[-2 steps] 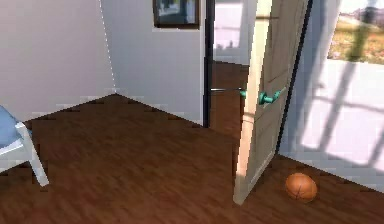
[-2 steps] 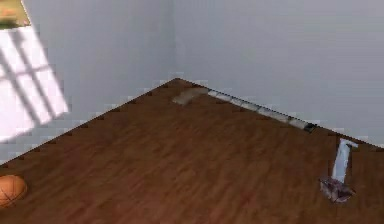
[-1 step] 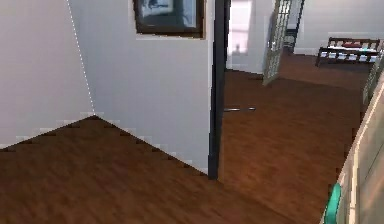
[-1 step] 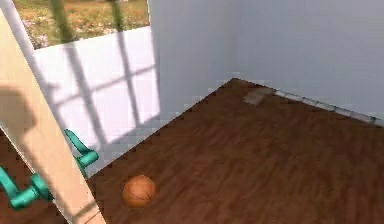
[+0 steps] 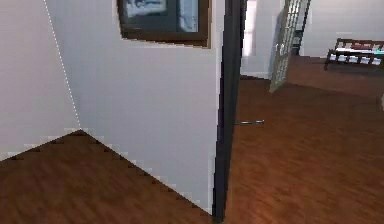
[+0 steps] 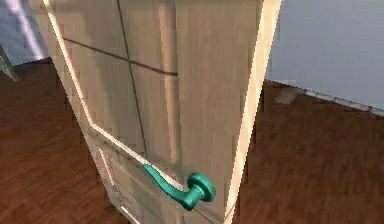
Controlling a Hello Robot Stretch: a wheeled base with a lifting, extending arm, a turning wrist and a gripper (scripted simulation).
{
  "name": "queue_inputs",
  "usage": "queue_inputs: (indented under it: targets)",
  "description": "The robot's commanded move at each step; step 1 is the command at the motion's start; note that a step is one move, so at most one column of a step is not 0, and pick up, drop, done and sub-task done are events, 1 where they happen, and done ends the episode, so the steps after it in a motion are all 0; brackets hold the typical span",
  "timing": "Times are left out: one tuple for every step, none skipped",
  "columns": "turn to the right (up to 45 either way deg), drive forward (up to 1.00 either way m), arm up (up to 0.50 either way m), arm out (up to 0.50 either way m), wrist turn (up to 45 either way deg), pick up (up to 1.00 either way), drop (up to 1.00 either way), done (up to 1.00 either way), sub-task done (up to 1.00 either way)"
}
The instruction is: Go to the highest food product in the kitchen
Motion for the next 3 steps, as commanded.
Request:
queue_inputs:
  targets:
    - [24.0,0.0,0.0,0.0,0.0,0.0,0.0,0.0,0.0]
    - [0.0,1.0,0.0,0.0,0.0,0.0,0.0,0.0,0.0]
    - [0.0,0.25,0.0,0.0,0.0,0.0,0.0,0.0,0.0]
